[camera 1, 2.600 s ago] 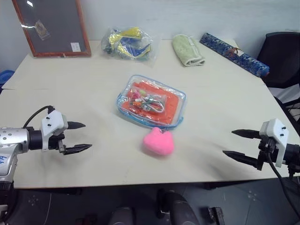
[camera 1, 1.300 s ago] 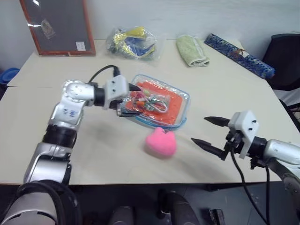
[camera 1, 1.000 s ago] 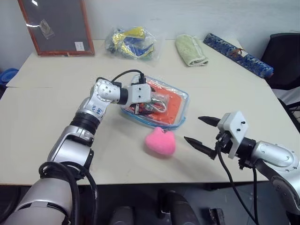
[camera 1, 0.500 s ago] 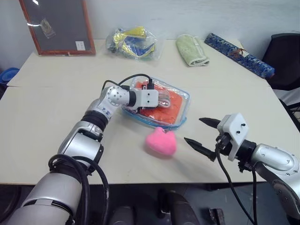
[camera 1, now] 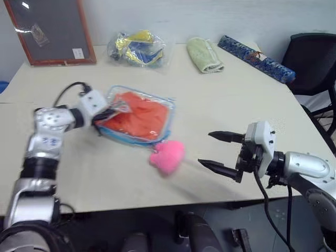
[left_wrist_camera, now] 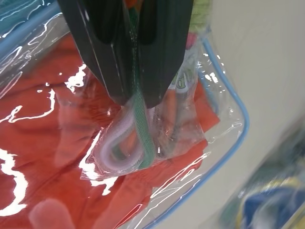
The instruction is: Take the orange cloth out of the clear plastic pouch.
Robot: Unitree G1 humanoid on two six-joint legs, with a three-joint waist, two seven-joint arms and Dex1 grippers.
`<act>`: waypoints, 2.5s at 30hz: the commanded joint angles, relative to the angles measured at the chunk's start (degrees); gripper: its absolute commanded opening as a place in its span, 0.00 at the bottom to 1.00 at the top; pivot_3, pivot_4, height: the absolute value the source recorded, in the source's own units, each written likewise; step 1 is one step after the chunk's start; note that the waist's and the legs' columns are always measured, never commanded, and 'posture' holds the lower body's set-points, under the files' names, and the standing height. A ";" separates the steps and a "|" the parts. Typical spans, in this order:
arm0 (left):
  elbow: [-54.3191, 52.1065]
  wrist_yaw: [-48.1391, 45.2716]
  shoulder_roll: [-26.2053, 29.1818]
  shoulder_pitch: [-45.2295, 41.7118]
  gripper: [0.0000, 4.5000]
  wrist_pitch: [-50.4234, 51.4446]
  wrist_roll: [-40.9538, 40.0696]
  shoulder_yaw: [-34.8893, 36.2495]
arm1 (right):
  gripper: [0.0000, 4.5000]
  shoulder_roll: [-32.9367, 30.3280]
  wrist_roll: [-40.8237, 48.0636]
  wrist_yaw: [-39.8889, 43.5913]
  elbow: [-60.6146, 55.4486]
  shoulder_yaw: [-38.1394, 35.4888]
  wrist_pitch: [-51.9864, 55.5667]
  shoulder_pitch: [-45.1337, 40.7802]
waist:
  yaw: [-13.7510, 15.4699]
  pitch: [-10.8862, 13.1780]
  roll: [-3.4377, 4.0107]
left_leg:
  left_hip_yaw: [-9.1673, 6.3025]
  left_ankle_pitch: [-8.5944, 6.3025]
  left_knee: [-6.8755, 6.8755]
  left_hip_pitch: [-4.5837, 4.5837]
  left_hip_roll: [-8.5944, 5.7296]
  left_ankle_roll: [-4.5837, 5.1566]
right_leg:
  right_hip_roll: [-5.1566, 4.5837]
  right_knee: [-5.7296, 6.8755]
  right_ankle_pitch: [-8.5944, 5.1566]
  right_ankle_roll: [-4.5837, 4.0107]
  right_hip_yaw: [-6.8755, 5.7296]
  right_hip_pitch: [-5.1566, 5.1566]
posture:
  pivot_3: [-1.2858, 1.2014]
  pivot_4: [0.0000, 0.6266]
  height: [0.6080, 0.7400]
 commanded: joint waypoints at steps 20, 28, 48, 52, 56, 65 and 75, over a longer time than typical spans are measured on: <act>-8.37 13.28 6.51 15.87 0.60 13.98 -4.65 18.83 | 1.00 -0.13 1.48 9.63 3.82 3.63 -1.83 -4.19 | 0.96 0.01 0.01 | 0.03 -0.04 -0.01 0.03 -0.02 -0.01 | -0.07 -0.04 -0.03 -0.05 -0.02 -0.03 | 0.52 0.24 1.00; -1.66 18.94 8.40 22.25 0.99 14.17 -3.15 21.85 | 1.00 -1.03 1.74 11.60 4.26 3.96 -1.82 -4.66 | 1.99 0.01 0.00 | -0.05 -0.11 -0.01 -0.03 -0.01 0.10 | -0.19 -0.07 -0.04 -0.07 -0.12 -0.03 | 0.52 0.24 1.00; -4.52 20.15 -0.11 5.02 0.99 38.28 -17.34 15.52 | 1.00 0.74 0.58 8.45 4.40 3.46 -2.28 -3.66 | 2.34 -0.01 -0.02 | -0.01 -0.06 -0.01 0.00 -0.10 -0.03 | -0.15 0.02 -0.03 -0.06 -0.08 -0.03 | 0.52 0.24 1.00; 2.57 20.17 -2.76 0.43 0.99 35.87 -16.96 12.08 | 1.00 0.87 1.45 7.29 3.52 2.97 -1.87 -3.33 | 2.54 -0.01 -0.03 | -0.02 -0.05 -0.01 -0.02 -0.11 -0.03 | -0.15 0.02 -0.03 -0.06 -0.10 -0.03 | 0.52 0.24 1.00; 10.75 20.56 -3.63 -3.67 0.99 32.37 -15.02 8.84 | 1.00 0.77 1.85 6.46 2.81 3.10 -1.45 -3.43 | 2.78 -0.02 -0.04 | -0.03 -0.04 0.01 -0.02 -0.17 -0.05 | -0.16 0.02 -0.03 -0.05 -0.11 -0.02 | 0.52 0.24 1.00; 13.64 19.47 -3.24 -5.22 0.51 28.88 -14.87 7.80 | 1.00 0.27 3.90 3.80 0.82 2.29 0.40 -3.97 | 2.74 -0.02 -0.04 | -0.03 -0.02 0.01 -0.02 -0.16 -0.07 | -0.16 0.04 -0.02 -0.04 -0.12 -0.02 | 0.52 0.24 1.00; 8.38 24.77 6.62 6.46 0.23 29.83 -14.43 20.45 | 1.00 0.32 7.67 4.52 1.61 2.72 2.72 -6.78 | 0.81 -0.02 -0.05 | -0.02 -0.03 -0.01 -0.01 0.00 -0.12 | -0.10 0.04 -0.03 -0.06 -0.10 -0.06 | 0.52 0.24 1.00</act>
